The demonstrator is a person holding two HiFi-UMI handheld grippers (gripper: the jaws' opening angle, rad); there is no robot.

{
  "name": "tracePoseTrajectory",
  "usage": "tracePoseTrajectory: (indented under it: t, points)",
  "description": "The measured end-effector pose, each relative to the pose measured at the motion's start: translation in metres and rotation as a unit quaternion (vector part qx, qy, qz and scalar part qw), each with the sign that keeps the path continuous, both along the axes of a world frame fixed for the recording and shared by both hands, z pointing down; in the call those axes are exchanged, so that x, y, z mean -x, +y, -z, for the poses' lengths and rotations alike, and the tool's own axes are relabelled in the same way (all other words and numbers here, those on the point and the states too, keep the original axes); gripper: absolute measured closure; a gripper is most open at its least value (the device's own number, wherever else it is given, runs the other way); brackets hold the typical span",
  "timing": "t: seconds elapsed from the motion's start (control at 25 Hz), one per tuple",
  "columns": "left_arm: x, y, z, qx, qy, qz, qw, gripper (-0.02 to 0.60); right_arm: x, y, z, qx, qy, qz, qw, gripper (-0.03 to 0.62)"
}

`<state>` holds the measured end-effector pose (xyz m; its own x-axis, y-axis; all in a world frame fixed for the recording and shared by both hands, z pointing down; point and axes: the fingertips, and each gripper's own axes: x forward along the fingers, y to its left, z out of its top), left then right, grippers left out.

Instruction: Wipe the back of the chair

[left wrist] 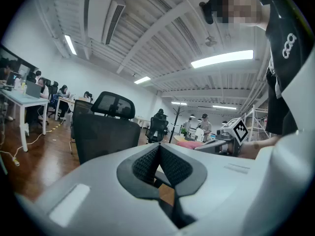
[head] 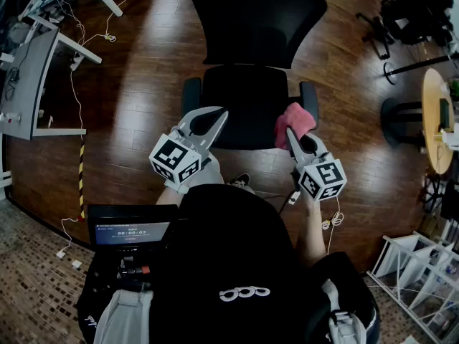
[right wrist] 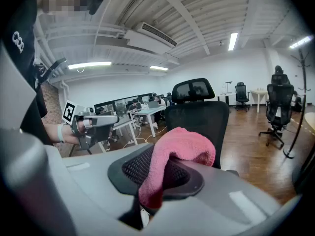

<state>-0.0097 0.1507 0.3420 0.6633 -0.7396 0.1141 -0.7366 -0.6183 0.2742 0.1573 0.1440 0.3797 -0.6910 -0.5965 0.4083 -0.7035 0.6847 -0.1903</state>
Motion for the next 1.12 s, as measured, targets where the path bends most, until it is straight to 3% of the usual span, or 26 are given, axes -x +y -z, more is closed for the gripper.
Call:
tracePoseTrajectory:
  t: [0.32,0.52,0.76,0.92,1.12]
  points:
    - [0.063,-0.047,-0.003,0.011,0.011,-0.026,0.9995,0.594,0.092,-0.053,0.008,-0.007,0.028,0.004,1.0,0.551]
    - [0.081,-0.074,-0.01,0.015,0.012,-0.042,0.9989,0.594,0.126,-0.08,0.013,-0.019,0.043,0.008,0.999,0.551]
    - [0.089,-0.098,-0.014,0.023,0.013,-0.029,0.9992,0.594,0.141,-0.105,0.01,-0.018,0.05,0.026,0.998,0.551]
    - [0.075,-0.106,-0.01,0.017,0.013,-0.013,0.9997,0.594,0.132,-0.122,0.009,-0.02,0.048,0.048,0.997,0.551]
    - [0.064,-0.111,-0.013,0.02,0.005,0.036,0.9991,0.594,0.127,-0.144,0.002,-0.028,0.037,0.093,0.995,0.551]
